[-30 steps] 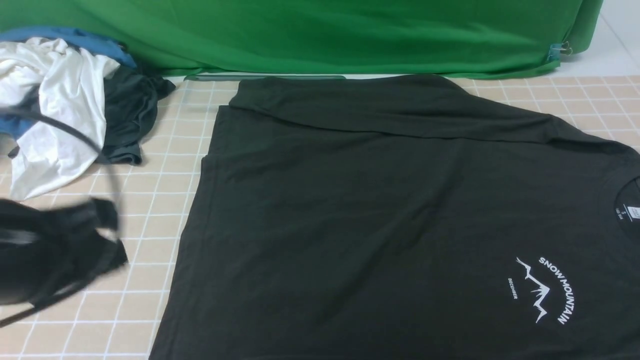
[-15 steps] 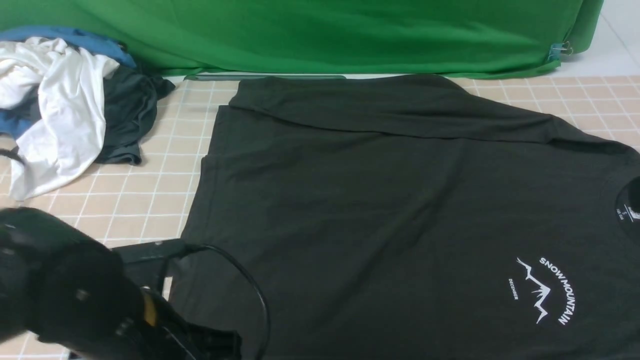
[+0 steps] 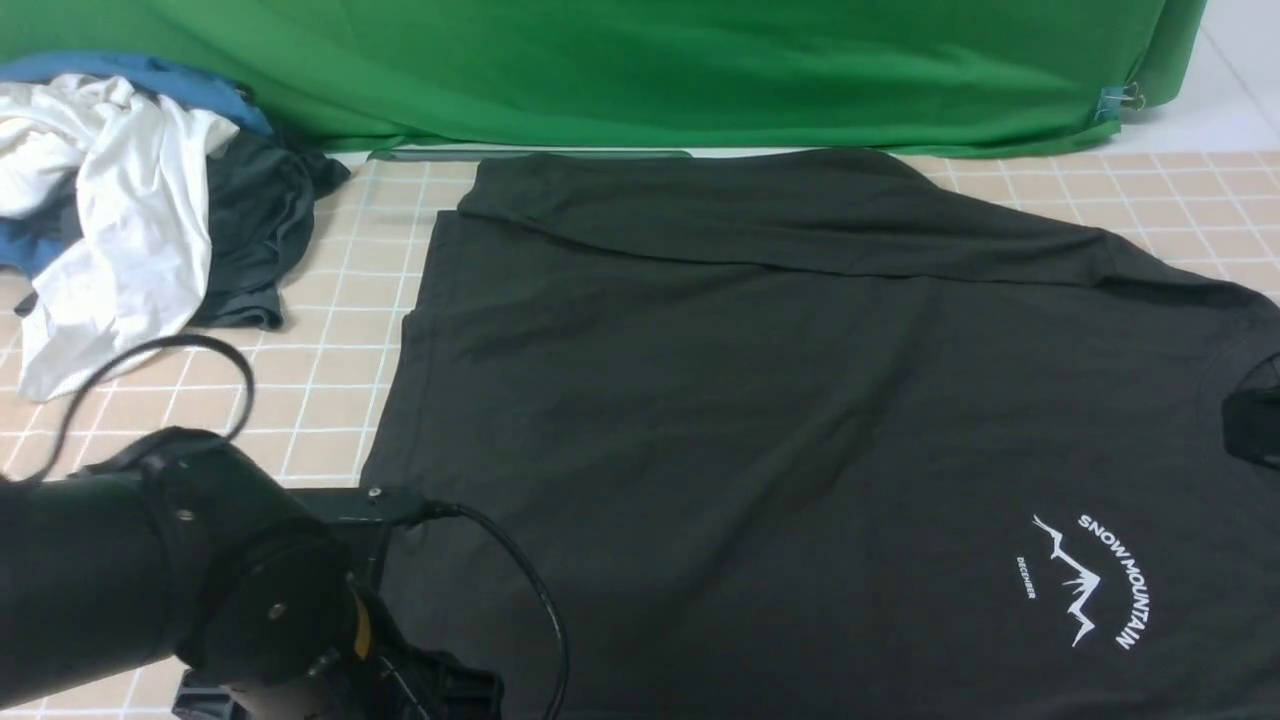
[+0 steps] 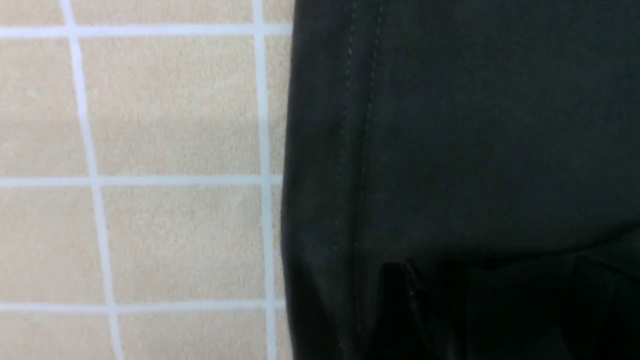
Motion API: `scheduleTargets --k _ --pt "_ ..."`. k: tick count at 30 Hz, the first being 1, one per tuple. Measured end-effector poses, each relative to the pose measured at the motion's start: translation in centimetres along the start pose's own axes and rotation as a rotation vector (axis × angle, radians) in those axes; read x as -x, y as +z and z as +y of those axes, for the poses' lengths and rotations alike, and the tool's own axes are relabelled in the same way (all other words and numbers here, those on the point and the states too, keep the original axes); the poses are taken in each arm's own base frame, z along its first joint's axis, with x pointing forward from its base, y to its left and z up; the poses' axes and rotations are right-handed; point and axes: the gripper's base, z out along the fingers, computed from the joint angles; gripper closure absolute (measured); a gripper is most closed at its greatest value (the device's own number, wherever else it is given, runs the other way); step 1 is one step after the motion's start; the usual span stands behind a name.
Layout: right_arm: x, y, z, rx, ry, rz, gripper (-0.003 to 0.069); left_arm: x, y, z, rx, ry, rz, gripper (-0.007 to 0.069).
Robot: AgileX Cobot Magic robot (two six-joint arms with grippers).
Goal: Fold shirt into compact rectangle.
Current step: 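Grasp the left edge of the dark T-shirt lying flat on the table, then fold the left side of the black T-shirt inward over its body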
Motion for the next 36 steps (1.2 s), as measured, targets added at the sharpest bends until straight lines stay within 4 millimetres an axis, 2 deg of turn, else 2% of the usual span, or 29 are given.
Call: scheduleTargets --k 3,7,10,14,16,18,20,24,25,26,27,30,36 --pt "0.0 0.0 0.0 0.0 -0.01 -0.002 0.0568 0.1 0.5 -0.2 -0.008 -0.009 0.006 0.014" --pt "0.0 0.0 0.0 0.0 -0.018 -0.003 0.0568 0.1 1.1 -0.4 -0.006 -0.014 0.03 0.0145" --pt "0.0 0.0 0.0 0.0 -0.019 -0.003 0.0568 0.2 1.3 -0.5 -0.006 -0.013 0.04 0.0177" --pt "0.0 0.0 0.0 0.0 -0.02 -0.005 0.0568 0.3 1.3 -0.7 -0.023 -0.015 0.045 0.0301" --pt "0.0 0.0 0.0 0.0 -0.02 -0.005 0.0568 0.3 1.3 -1.0 -0.041 -0.006 0.049 0.0432" --pt "0.0 0.0 0.0 0.0 -0.02 -0.005 0.0568 0.3 1.3 -1.1 -0.054 0.001 0.047 0.0528" --pt "0.1 0.0 0.0 0.0 -0.02 -0.006 0.0568 0.3 1.2 -1.1 -0.058 0.014 0.044 0.058" --pt "0.1 0.0 0.0 0.0 -0.02 -0.006 0.0568 0.1 0.4 -0.9 -0.045 0.024 0.066 0.0594" --pt "0.1 0.0 0.0 0.0 -0.02 -0.006 0.0568 0.1 -0.7 -0.9 -0.05 0.024 0.057 0.0594" --pt "0.1 0.0 0.0 0.0 -0.02 -0.006 0.0568 0.2 -0.8 -0.9 -0.051 0.025 0.054 0.0594" --pt "0.1 0.0 0.0 0.0 -0.02 -0.006 0.0568 0.6 -2.7 -1.0 -0.078 0.024 0.011 0.0594" --pt "0.1 0.0 0.0 0.0 -0.02 -0.006 0.0568 1.2 -5.6 -1.1 -0.124 0.022 -0.063 0.0594" --pt "0.1 0.0 0.0 0.0 -0.021 -0.006 0.0559 2.1 -8.7 -1.2 -0.137 0.037 -0.148 0.0594"
